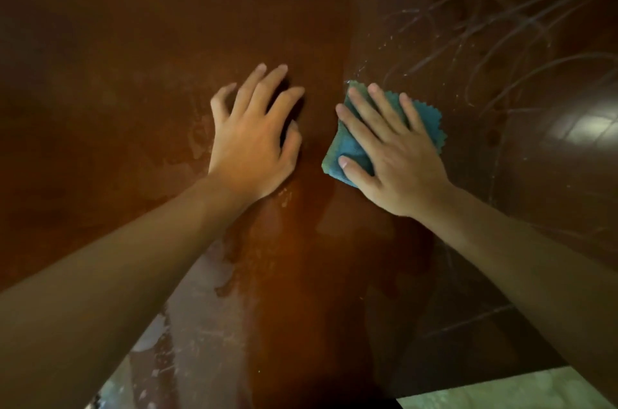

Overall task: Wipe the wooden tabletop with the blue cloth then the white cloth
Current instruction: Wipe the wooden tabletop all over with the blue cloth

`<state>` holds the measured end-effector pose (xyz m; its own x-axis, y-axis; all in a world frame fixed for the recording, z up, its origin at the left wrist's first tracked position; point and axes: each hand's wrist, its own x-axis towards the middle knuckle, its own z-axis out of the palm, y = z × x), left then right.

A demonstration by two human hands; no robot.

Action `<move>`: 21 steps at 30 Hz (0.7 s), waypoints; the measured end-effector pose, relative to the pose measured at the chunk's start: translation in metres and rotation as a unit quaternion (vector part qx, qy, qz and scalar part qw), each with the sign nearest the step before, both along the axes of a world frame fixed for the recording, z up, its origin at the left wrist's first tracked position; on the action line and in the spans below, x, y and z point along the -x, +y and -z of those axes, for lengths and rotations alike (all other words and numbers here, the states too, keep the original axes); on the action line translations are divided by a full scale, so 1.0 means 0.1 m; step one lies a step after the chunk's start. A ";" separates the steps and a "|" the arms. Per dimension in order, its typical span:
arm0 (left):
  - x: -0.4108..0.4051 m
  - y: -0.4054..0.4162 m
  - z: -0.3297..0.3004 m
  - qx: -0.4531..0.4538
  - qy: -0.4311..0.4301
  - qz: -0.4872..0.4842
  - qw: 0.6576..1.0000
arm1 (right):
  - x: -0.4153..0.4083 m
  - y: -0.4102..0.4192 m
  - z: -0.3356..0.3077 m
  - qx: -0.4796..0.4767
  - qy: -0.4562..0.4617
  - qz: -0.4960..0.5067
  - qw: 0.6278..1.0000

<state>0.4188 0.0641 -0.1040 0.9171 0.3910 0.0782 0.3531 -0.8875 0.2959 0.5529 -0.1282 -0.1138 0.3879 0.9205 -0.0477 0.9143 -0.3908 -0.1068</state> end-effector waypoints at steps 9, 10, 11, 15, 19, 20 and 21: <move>-0.21 -0.01 0.12 -0.004 0.044 -0.018 0.999 | 0.26 -0.17 0.04 -0.008 0.015 -0.006 1.000; -0.21 -0.01 0.12 -0.001 0.038 -0.018 0.999 | 0.21 -0.11 0.02 -0.004 0.016 -0.008 1.000; -0.21 -0.02 0.11 0.001 0.032 -0.018 0.999 | 0.12 -0.04 0.01 0.001 0.015 -0.008 1.000; -0.19 -0.03 0.13 -0.004 0.023 -0.020 1.000 | -0.28 0.41 -0.04 0.042 0.002 -0.020 0.999; -0.20 -0.03 0.17 -0.008 0.014 -0.026 1.000 | -0.39 0.55 -0.07 0.074 -0.004 -0.039 0.996; -0.19 -0.03 0.18 -0.008 0.012 -0.025 1.000 | -0.35 0.51 -0.07 0.075 -0.002 -0.044 0.996; -0.19 -0.02 0.19 -0.007 0.009 -0.025 1.000 | -0.29 0.45 -0.07 0.072 0.000 -0.050 0.996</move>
<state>0.4379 0.0617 -0.1227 0.8975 0.4359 0.0673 0.4032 -0.8726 0.2758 0.5815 -0.0836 -0.1072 0.2939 0.9385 -0.1811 0.9496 -0.3083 -0.0566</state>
